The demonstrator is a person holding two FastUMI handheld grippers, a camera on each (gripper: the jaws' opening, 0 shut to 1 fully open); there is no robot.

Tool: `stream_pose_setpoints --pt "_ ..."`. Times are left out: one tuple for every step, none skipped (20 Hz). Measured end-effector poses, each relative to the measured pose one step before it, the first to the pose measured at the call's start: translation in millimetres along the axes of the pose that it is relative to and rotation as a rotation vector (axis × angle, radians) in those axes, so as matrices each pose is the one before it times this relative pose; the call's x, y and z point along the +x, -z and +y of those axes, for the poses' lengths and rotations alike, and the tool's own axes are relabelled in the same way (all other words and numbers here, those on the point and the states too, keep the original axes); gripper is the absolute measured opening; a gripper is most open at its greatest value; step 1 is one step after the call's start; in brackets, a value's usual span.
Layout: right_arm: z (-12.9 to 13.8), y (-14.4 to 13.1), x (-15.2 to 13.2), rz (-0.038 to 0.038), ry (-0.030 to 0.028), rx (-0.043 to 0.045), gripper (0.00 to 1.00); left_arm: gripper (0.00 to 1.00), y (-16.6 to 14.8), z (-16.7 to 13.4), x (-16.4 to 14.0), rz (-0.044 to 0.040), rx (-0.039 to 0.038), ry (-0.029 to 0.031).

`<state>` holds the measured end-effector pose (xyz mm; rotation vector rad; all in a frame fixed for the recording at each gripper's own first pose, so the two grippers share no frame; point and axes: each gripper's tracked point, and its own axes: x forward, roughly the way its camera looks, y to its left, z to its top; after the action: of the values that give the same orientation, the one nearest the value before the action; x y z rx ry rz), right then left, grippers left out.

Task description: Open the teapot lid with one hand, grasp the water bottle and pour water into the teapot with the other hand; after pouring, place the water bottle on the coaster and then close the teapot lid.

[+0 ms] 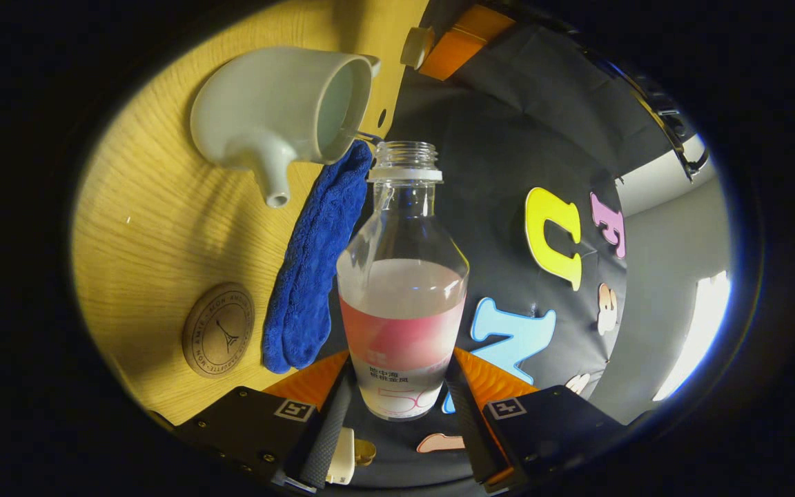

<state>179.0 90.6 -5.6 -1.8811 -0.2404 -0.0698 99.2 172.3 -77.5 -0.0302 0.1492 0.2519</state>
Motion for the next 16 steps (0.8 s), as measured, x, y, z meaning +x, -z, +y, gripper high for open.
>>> stream_pose_setpoints --pt "-1.20 -0.64 -0.29 -0.00313 0.00255 -0.00254 0.75 0.09 0.95 -0.19 0.22 0.00007 0.00026 0.00051" --pt "-1.04 -0.21 0.64 -0.00222 0.00110 -0.00328 0.75 0.08 -1.02 0.22 -0.38 0.00001 -0.00019 0.00039" --pt "-1.28 -0.17 -0.52 -0.00182 0.00306 -0.00280 0.75 0.08 0.71 -0.65 0.53 0.00041 0.00014 0.00079" --pt "-1.62 -0.42 -0.32 -0.00166 0.00235 -0.00181 0.75 0.09 0.22 -0.03 -0.03 0.00028 -0.00028 0.00007" --pt "-1.34 -0.53 0.74 -0.00284 0.00236 -0.00173 0.75 0.09 -0.59 0.68 0.05 0.00107 -0.00029 0.00104" --pt "-1.78 -0.24 -0.13 -0.00138 0.00263 -0.00241 0.75 0.09 0.07 -0.38 -0.10 0.00095 0.00015 0.00031" --pt "-1.50 0.14 -0.13 -0.00283 0.00305 -0.00395 0.75 0.09 0.80 0.08 0.37 0.00127 0.00041 0.00021" --pt "-1.79 -0.40 0.10 -0.00206 0.00403 -0.00462 0.75 0.09 0.52 -0.67 0.46 0.00155 0.00039 0.00151" --pt "-1.81 -0.13 0.34 -0.00329 0.00383 -0.00621 0.75 0.09 0.13 -1.50 -0.77 0.00067 0.00036 0.00029" --pt "-1.78 -0.11 -0.01 -0.00243 0.00332 -0.00635 0.75 0.09 -0.56 -0.10 0.29 0.00139 0.00047 0.00126" --pt "-1.58 -0.09 0.35 -0.00312 0.00331 -0.00649 0.75 0.09 0.63 0.75 0.49 0.00027 -0.00008 0.00001" --pt "-1.56 0.12 0.22 -0.00272 0.00425 -0.00687 0.75 0.09 0.76 -0.79 -0.71 0.00062 -0.00016 0.00111" --pt "-1.41 0.34 0.27 -0.00176 0.00226 -0.00608 0.75 0.10 -0.19 -0.05 -0.18 0.00002 -0.00058 -0.00009" --pt "-1.19 0.09 0.39 -0.00280 0.00121 -0.00496 0.75 0.08 -0.02 0.01 0.50 -0.00003 -0.00046 0.00063" --pt "-0.99 0.65 0.13 -0.00105 0.00244 -0.00335 0.75 0.10 -1.14 0.69 0.40 -0.00030 -0.00033 -0.00072" --pt "-0.73 0.43 0.37 -0.00152 0.00058 -0.00340 0.75 0.10 -0.65 0.36 -0.22 0.00035 0.00047 -0.00036"
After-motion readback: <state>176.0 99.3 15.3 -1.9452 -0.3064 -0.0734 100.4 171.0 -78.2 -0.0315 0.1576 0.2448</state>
